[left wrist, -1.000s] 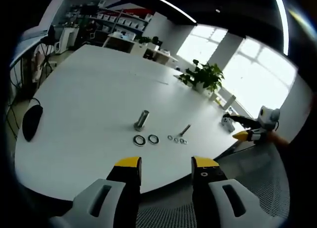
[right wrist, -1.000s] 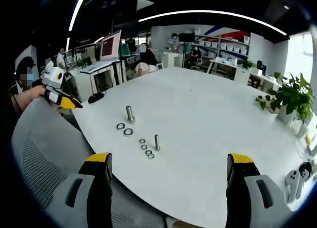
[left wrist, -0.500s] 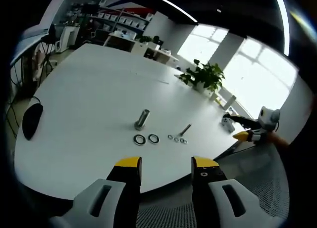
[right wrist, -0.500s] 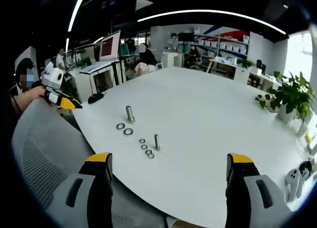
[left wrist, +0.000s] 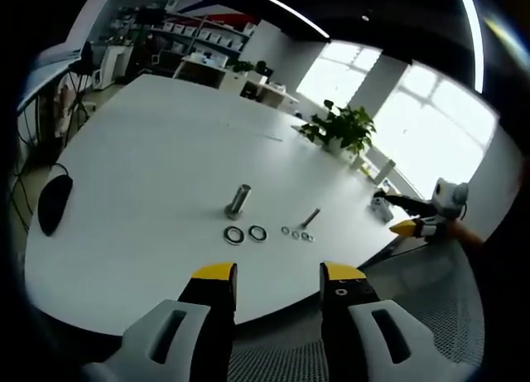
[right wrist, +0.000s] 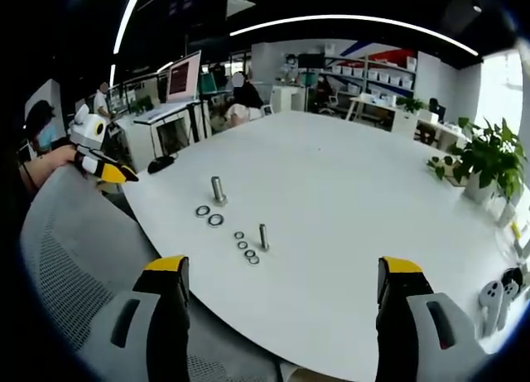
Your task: Place the washer onto the threaded stud by aligning its center hole with the stud, sliding it down to the base, and recovering from edge contact or off-axis alignment until the washer reaches the visible bottom stop.
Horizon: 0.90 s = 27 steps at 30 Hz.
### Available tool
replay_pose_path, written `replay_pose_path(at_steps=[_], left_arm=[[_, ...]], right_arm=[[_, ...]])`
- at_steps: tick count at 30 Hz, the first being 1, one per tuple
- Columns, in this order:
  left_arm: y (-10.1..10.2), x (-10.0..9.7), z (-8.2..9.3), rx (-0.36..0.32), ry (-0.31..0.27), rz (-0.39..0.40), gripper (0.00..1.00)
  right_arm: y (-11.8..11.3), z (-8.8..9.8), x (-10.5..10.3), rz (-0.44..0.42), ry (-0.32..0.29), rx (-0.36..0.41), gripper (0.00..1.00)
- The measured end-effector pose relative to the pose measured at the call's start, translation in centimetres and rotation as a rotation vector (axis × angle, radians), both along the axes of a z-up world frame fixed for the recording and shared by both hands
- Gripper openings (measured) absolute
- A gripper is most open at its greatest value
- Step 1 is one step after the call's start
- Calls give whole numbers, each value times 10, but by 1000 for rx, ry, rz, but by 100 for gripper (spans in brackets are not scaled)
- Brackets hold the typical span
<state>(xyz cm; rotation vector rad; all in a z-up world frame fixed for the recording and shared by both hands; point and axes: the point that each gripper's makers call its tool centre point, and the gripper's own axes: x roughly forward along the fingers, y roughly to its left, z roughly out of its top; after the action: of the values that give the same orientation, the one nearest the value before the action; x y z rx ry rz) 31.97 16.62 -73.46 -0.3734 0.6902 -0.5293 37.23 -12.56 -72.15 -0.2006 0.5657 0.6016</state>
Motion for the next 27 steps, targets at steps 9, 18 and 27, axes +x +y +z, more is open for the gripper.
replay_pose_path(at_steps=[9, 18, 27], left_arm=[[0, 0, 0, 1, -2, 1, 38], [0, 0, 0, 7, -1, -1, 38], [0, 0, 0, 4, -2, 2, 38]], right_arm=[[0, 0, 0, 0, 1, -1, 95], [3, 0, -2, 23, 1, -4, 95], [8, 2, -3, 44, -5, 16, 93]])
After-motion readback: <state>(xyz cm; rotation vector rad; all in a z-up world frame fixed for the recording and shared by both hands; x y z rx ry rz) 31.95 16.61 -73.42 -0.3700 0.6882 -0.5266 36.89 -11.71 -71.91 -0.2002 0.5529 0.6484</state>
